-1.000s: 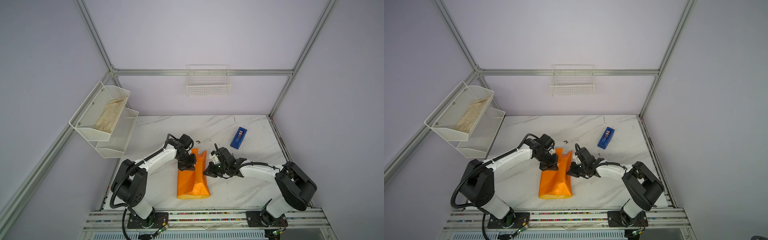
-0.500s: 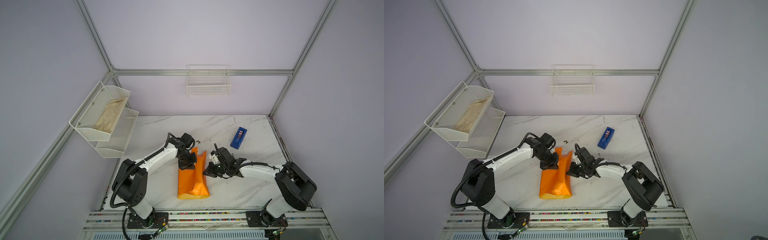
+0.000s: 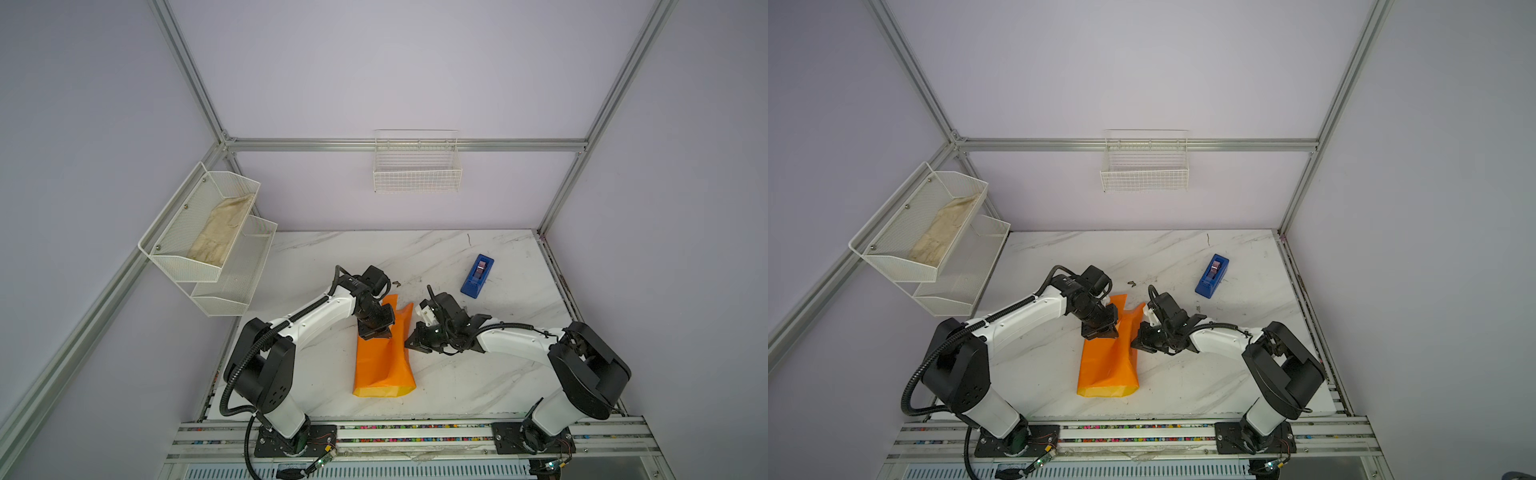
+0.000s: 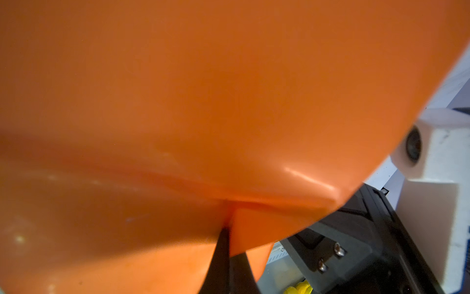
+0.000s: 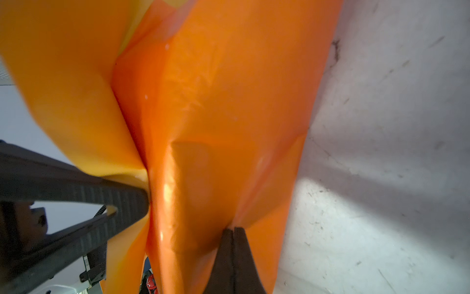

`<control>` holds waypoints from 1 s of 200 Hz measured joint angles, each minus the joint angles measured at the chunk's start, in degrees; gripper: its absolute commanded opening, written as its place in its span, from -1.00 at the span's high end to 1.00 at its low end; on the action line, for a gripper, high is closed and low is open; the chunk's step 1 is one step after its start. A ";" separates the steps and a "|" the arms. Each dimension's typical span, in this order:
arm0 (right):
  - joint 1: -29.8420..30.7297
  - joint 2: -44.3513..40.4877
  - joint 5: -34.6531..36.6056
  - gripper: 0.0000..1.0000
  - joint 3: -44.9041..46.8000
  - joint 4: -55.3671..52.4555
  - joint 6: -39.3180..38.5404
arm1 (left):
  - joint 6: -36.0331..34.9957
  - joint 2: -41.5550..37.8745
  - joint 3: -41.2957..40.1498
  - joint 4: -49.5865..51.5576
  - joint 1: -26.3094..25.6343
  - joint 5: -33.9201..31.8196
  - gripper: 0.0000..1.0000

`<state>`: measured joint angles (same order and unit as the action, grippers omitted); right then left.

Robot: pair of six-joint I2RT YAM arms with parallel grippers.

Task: Wrap a gift box in wrapping paper
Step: Adjust the wrapping paper for the gift box.

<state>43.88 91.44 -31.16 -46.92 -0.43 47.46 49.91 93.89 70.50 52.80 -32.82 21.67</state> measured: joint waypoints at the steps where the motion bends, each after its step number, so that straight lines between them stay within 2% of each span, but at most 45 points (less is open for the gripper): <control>1: 0.00 0.00 0.00 1.00 0.00 0.00 0.00 | 0.00 0.00 0.00 0.00 0.00 0.00 0.92; 95: 0.04 1.44 0.33 1.00 -0.13 -0.24 -0.98 | 0.52 -1.07 0.07 -0.42 -0.20 -0.44 0.92; 200: 0.17 2.03 0.33 1.00 -0.85 -0.79 -1.70 | 0.48 -2.67 3.76 0.98 -0.37 -0.87 0.92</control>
<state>44.05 93.47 -30.83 -47.77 -1.21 45.76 50.39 91.22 74.26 53.78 -33.19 20.80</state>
